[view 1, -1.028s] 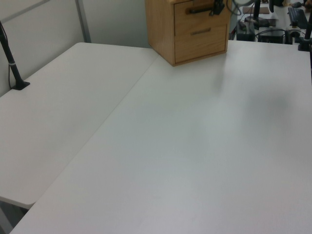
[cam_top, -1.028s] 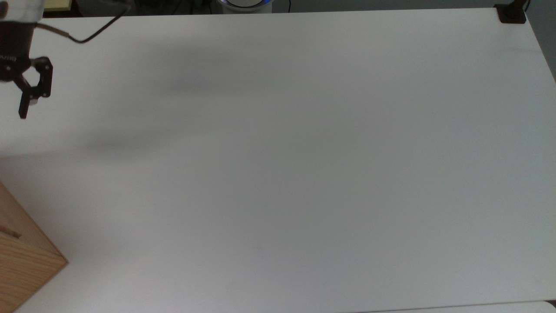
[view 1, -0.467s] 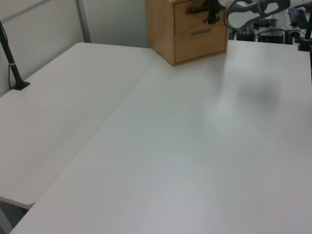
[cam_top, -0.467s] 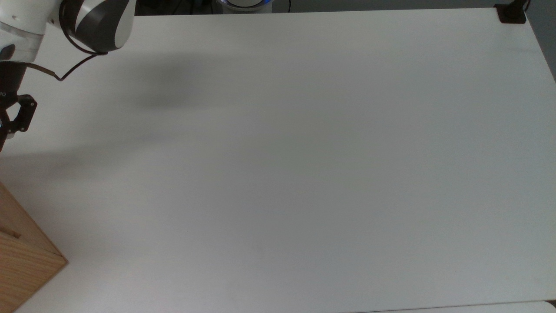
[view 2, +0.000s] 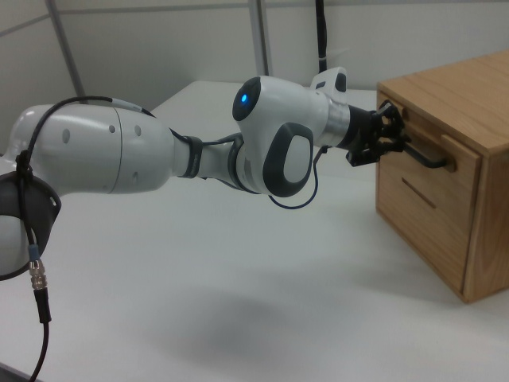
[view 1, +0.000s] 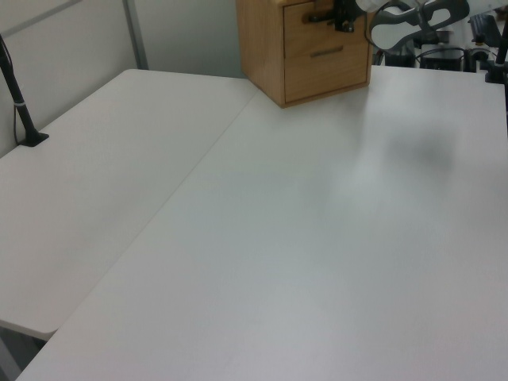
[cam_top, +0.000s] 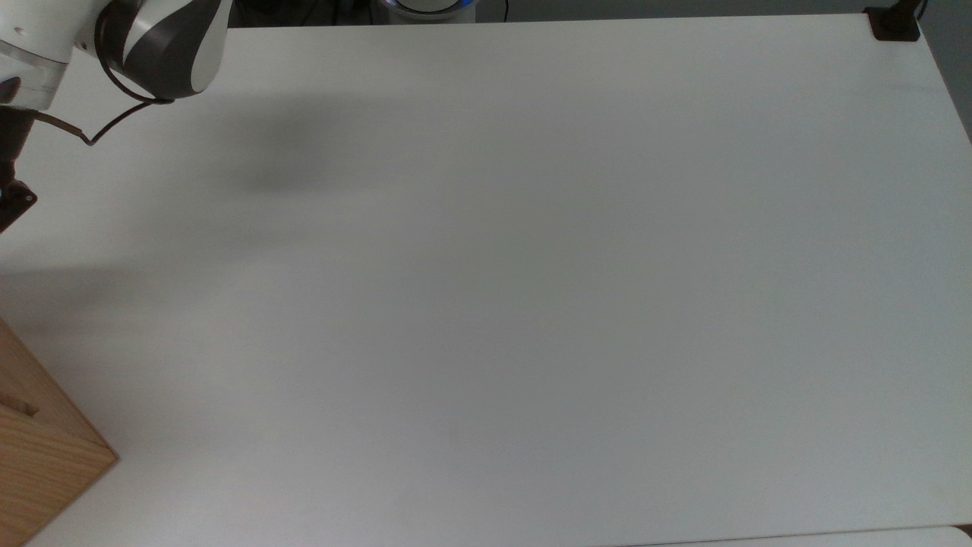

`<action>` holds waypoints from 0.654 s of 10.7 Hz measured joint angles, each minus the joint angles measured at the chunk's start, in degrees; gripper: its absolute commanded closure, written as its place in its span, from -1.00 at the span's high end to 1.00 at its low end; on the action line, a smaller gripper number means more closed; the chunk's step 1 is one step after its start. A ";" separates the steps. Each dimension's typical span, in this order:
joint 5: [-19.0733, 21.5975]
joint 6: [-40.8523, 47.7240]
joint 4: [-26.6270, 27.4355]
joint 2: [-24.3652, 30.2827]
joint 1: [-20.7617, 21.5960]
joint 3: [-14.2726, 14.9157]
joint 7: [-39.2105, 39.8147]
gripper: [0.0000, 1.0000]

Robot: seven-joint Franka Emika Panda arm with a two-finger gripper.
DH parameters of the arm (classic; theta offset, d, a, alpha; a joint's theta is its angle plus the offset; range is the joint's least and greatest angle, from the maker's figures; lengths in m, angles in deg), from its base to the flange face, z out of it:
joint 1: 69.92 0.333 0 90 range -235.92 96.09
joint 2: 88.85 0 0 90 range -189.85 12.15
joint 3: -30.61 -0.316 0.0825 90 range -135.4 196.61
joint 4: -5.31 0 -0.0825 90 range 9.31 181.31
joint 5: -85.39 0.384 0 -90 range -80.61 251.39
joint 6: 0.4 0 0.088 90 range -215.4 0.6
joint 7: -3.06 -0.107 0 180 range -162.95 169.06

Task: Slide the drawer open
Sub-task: 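Pull the handle outward, sliding the upper drawer out of the cabinet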

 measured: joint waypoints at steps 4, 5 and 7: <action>0.13 0.00 -0.08 -0.06 0.01 -0.02 0.91 -1.00; 0.25 0.00 -0.06 -0.02 0.05 -0.03 0.91 -1.00; 0.30 0.00 1.30 1.03 0.07 -0.17 0.91 -1.00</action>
